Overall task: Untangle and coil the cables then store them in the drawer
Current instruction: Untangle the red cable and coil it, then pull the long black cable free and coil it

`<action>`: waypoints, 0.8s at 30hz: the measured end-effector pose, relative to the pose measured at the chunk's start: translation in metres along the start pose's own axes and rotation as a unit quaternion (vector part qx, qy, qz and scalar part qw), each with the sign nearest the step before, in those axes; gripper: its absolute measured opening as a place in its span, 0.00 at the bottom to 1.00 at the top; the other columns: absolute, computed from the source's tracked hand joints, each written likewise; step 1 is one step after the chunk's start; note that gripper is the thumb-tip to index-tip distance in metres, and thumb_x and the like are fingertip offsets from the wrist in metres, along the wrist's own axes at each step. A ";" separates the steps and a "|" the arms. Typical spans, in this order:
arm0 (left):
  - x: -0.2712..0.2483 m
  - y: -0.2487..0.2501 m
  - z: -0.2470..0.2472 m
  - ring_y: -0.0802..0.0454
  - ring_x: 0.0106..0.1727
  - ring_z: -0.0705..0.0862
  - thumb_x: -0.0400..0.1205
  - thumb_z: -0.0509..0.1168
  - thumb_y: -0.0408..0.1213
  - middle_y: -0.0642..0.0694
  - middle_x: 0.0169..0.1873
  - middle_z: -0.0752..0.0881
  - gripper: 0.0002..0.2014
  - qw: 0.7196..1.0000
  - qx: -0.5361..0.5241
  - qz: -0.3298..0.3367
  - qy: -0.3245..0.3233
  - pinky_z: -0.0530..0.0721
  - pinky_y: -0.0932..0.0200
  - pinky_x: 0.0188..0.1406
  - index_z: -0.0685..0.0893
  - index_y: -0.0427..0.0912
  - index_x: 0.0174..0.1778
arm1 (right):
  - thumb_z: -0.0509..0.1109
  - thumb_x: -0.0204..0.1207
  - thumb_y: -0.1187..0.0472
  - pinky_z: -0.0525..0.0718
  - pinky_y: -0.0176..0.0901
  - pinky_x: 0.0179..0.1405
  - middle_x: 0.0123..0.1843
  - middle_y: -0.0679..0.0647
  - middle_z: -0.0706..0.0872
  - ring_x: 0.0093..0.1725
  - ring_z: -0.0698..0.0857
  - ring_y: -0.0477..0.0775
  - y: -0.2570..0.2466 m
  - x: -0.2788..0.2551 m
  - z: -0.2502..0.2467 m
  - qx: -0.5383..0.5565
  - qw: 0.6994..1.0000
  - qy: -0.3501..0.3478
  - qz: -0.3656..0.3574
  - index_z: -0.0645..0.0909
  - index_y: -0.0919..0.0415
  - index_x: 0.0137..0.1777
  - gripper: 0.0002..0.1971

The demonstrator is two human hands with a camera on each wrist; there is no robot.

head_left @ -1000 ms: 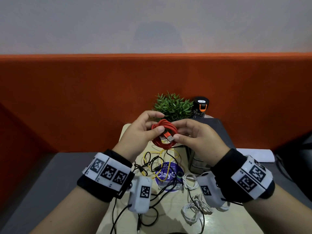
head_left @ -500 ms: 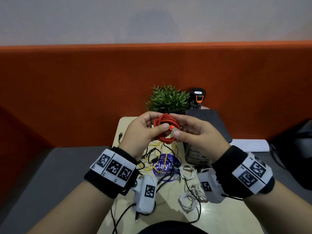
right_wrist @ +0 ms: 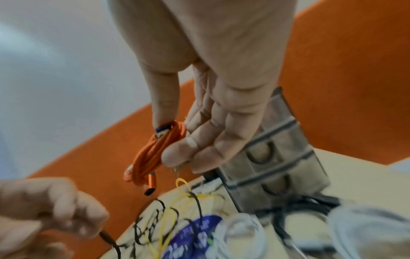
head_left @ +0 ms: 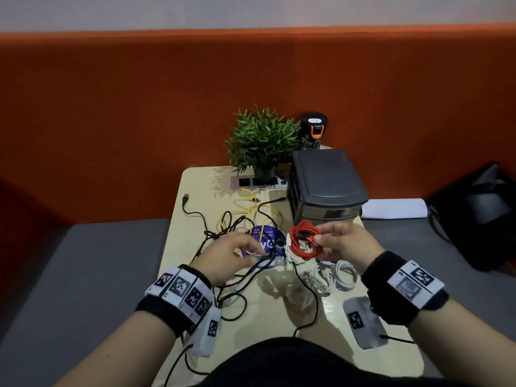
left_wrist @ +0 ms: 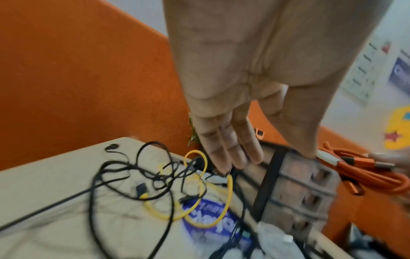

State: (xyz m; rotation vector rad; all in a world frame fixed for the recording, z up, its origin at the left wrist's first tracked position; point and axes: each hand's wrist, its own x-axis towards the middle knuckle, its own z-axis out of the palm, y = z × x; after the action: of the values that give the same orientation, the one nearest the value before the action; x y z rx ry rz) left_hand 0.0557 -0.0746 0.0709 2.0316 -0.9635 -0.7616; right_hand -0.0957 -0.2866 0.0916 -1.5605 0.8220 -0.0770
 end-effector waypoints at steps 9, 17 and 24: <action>-0.018 -0.043 0.038 0.54 0.67 0.77 0.81 0.67 0.41 0.52 0.66 0.79 0.16 0.964 0.203 -0.124 -0.122 0.72 0.64 0.66 0.83 0.52 0.66 | 0.73 0.74 0.70 0.84 0.48 0.27 0.34 0.66 0.88 0.23 0.84 0.58 0.061 0.013 0.048 -0.114 0.984 -0.036 0.130 0.81 0.62 0.39 0.05; -0.025 -0.034 0.030 0.56 0.46 0.84 0.80 0.63 0.25 0.51 0.49 0.88 0.18 0.990 0.042 -0.130 0.022 0.79 0.73 0.45 0.88 0.50 0.58 | 0.74 0.72 0.62 0.89 0.59 0.43 0.36 0.62 0.90 0.39 0.90 0.65 0.077 0.027 0.083 -0.170 0.975 -0.017 0.144 0.85 0.62 0.38 0.05; -0.027 -0.025 0.023 0.82 0.41 0.79 0.80 0.64 0.25 0.59 0.50 0.85 0.18 0.994 0.008 -0.089 0.067 0.75 0.80 0.41 0.89 0.51 0.56 | 0.68 0.74 0.64 0.90 0.52 0.47 0.48 0.61 0.90 0.47 0.90 0.61 0.078 0.042 0.089 -0.173 0.977 0.027 0.125 0.76 0.49 0.31 0.12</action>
State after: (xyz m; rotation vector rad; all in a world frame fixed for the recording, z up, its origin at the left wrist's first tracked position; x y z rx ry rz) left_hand 0.0331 -0.0507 0.0429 2.1733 -0.7205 -0.7012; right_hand -0.0546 -0.2292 -0.0122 -1.7700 1.1127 0.2183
